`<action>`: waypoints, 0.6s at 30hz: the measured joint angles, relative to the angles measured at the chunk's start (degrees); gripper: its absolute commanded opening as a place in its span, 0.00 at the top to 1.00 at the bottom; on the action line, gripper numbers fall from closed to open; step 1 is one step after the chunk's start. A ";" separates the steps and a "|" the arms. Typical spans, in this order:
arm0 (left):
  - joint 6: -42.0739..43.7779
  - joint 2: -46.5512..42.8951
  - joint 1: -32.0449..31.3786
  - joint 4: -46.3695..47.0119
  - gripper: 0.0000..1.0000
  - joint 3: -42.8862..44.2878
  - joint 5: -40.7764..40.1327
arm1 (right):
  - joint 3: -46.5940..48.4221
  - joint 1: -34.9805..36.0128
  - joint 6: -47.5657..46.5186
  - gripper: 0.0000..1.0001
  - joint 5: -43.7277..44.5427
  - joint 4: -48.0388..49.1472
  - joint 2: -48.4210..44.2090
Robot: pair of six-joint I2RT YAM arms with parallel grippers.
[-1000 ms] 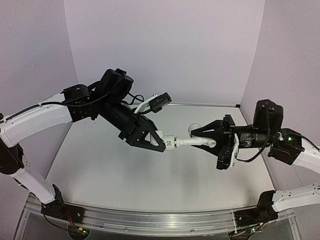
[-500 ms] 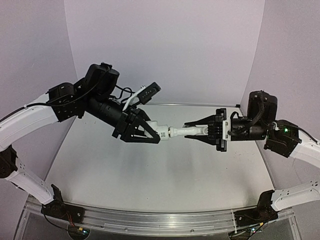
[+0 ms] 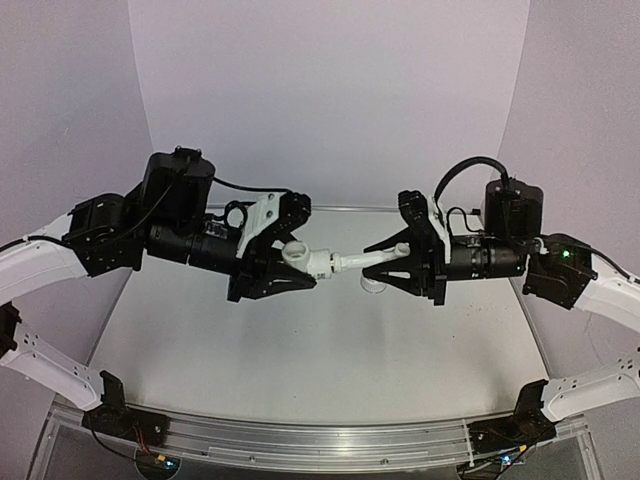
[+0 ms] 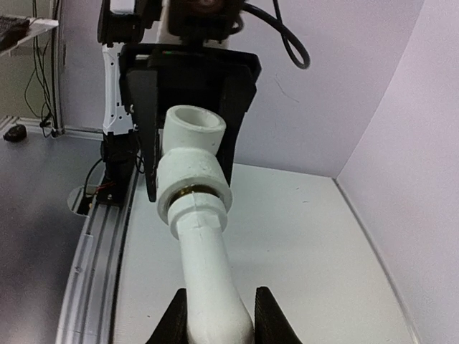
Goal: Install the water faucets
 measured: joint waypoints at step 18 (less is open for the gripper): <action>10.62 -2.12 -7.22 4.88 0.64 -5.63 -20.14 | 4.20 -1.01 11.92 1.00 -2.13 -6.18 2.65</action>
